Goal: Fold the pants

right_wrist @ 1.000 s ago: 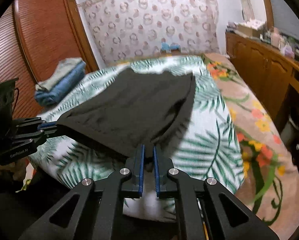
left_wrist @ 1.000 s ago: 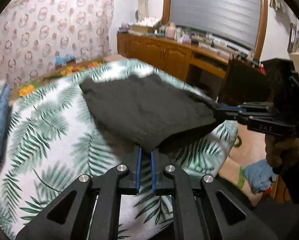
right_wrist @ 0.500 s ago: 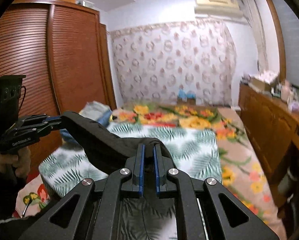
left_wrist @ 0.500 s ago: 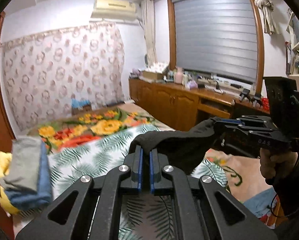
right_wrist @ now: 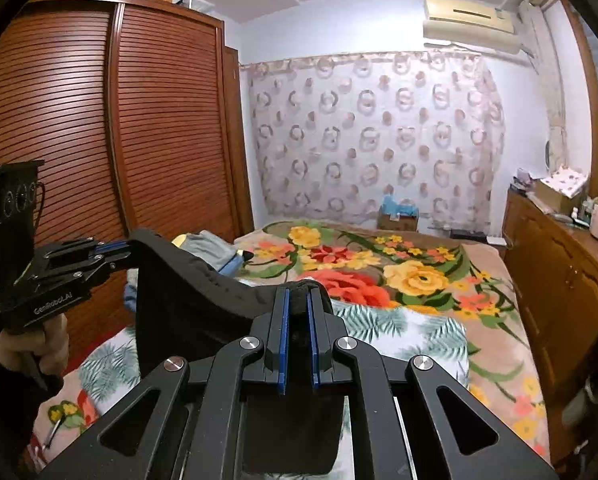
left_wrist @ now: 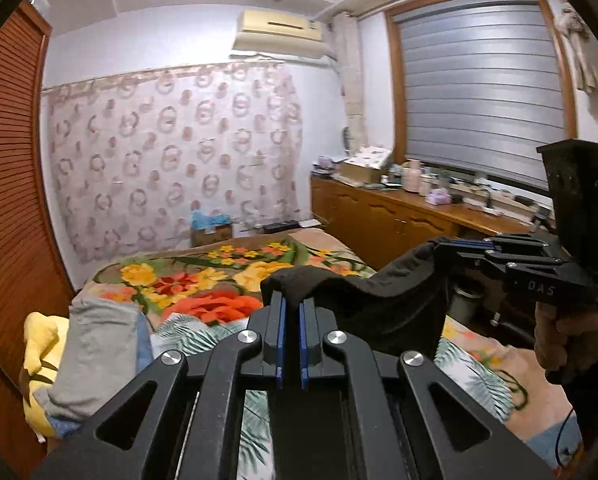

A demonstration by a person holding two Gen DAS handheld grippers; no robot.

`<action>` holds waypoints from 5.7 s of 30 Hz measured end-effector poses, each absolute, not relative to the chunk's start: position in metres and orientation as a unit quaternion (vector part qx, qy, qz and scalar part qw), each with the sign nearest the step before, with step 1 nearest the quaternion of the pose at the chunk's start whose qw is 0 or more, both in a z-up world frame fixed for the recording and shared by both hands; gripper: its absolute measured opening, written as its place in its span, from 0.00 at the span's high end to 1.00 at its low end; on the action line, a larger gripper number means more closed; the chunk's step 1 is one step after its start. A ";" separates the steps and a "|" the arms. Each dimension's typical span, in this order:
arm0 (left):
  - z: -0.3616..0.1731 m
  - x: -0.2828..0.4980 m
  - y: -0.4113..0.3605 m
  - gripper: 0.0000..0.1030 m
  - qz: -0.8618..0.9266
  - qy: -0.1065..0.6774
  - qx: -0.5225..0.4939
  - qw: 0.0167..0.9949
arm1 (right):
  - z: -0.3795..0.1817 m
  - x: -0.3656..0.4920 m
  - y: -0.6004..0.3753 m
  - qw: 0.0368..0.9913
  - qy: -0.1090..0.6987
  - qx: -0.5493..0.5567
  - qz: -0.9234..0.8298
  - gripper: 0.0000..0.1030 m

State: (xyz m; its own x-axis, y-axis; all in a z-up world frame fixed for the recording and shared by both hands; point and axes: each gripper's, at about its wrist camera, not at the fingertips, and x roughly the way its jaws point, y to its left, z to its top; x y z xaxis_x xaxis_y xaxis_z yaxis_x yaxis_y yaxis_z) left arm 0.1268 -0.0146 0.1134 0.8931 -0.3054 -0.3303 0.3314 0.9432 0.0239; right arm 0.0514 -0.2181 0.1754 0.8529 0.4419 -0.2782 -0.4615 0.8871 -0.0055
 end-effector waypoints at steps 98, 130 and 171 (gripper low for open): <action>0.003 0.008 -0.003 0.94 -0.188 0.275 0.025 0.943 | 0.051 -0.005 -0.219 0.930 0.237 -0.014 0.279 0.92; -0.024 0.119 0.017 0.94 -0.135 0.309 0.004 0.941 | 0.029 0.142 -0.177 0.931 0.273 0.004 0.243 0.92; -0.088 0.147 0.026 0.49 -0.112 0.397 0.015 0.911 | 0.003 0.175 -0.158 0.906 0.320 -0.090 0.261 0.73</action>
